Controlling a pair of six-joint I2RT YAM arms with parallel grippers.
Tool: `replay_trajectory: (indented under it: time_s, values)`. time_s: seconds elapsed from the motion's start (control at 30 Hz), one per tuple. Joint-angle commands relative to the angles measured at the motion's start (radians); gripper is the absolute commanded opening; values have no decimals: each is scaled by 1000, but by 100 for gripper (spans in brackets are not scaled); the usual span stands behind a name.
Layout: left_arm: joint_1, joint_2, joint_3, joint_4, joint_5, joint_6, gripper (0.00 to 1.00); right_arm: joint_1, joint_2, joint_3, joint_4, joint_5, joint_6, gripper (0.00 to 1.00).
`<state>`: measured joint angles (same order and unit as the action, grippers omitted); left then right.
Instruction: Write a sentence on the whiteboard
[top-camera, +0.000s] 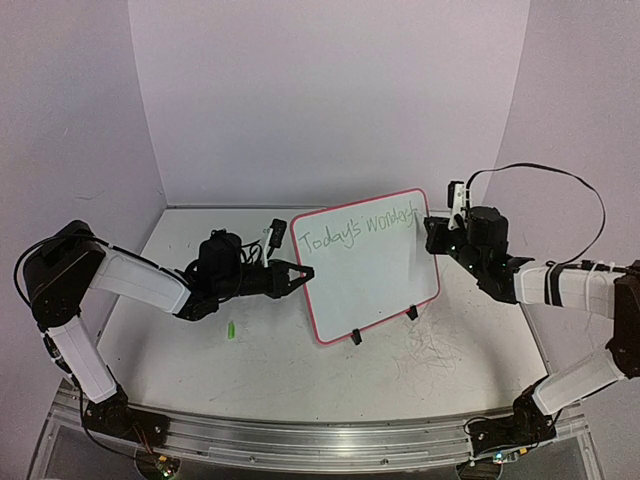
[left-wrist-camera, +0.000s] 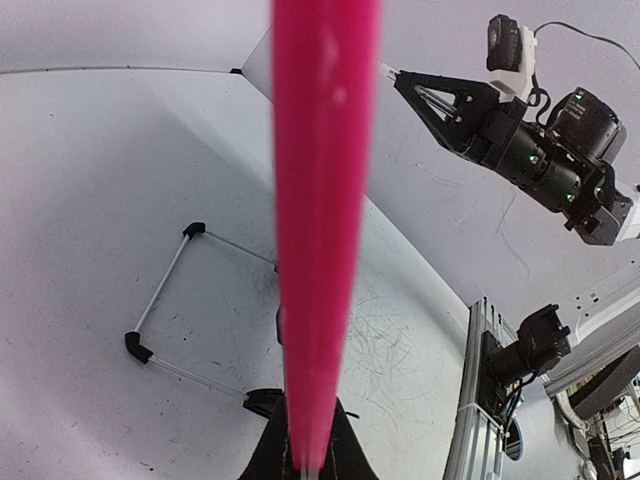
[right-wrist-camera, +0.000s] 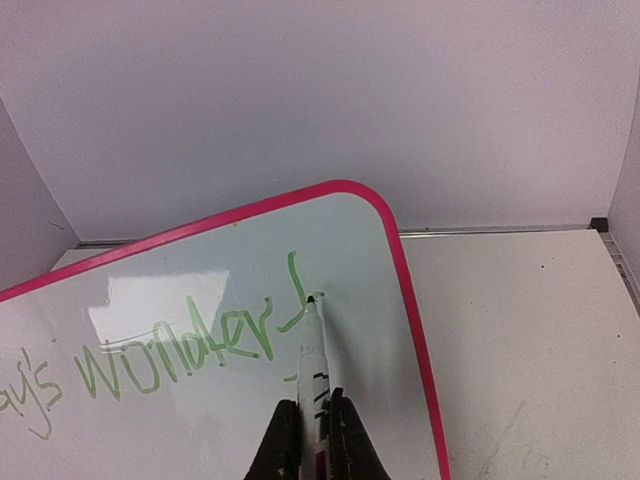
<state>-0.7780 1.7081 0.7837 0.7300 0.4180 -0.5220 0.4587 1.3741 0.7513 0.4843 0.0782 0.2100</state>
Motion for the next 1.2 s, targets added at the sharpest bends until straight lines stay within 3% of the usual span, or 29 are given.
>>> replay_trajectory:
  time_s: [0.0,1.17]
  values:
    - [0,-58,-4,0,20,11,0,-5,26,25,41,-2,-10,0]
    - [1,-52,-6,-4,22,14,0,-11,94,57,60,5,-18,0]
